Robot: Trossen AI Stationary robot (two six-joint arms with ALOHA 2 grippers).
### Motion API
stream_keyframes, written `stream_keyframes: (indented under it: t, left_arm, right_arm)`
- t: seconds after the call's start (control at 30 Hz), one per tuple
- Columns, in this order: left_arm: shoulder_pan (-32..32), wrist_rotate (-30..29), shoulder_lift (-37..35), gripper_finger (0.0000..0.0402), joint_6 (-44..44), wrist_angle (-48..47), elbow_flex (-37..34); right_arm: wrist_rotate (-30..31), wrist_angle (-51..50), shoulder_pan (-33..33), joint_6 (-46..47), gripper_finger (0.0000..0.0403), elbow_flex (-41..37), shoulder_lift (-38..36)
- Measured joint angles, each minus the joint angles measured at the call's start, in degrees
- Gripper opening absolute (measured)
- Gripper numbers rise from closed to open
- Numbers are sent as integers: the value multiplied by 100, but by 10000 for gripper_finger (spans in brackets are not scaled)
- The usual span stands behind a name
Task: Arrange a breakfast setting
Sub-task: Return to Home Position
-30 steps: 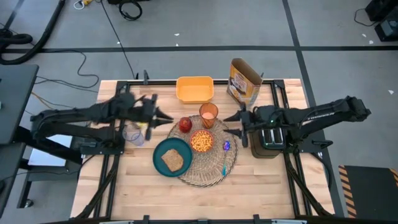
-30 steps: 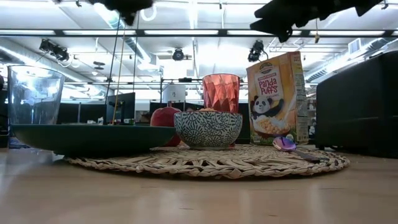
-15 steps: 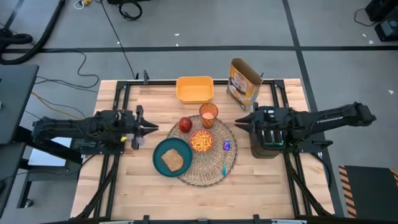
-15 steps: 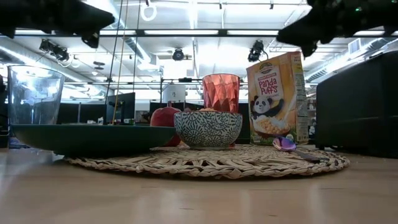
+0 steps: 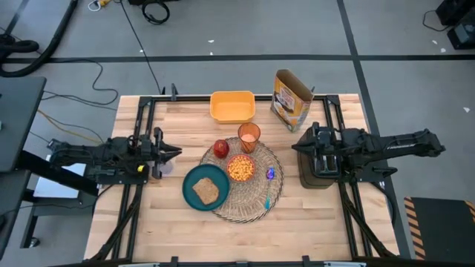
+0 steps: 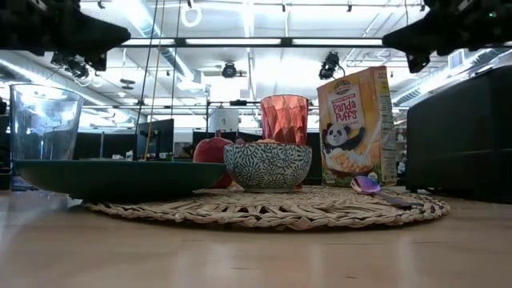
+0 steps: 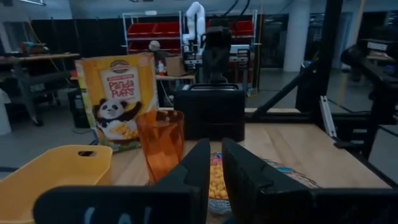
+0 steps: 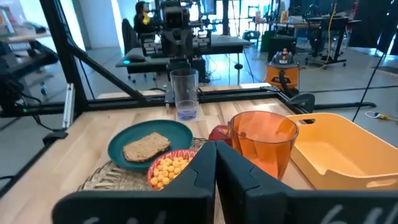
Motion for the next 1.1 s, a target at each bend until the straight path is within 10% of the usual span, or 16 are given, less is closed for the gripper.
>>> stream_keyframes:
  t: [0.63,1.1]
  left_arm:
    - [-104,135,-618,48,-67,174,-607]
    - [-104,145,-618,48,-47,565,-952]
  right_arm:
    - [-316,-1160,0,495,7,-500,-2271]
    - [-449,-82,-2,772,6,-1406,-2241]
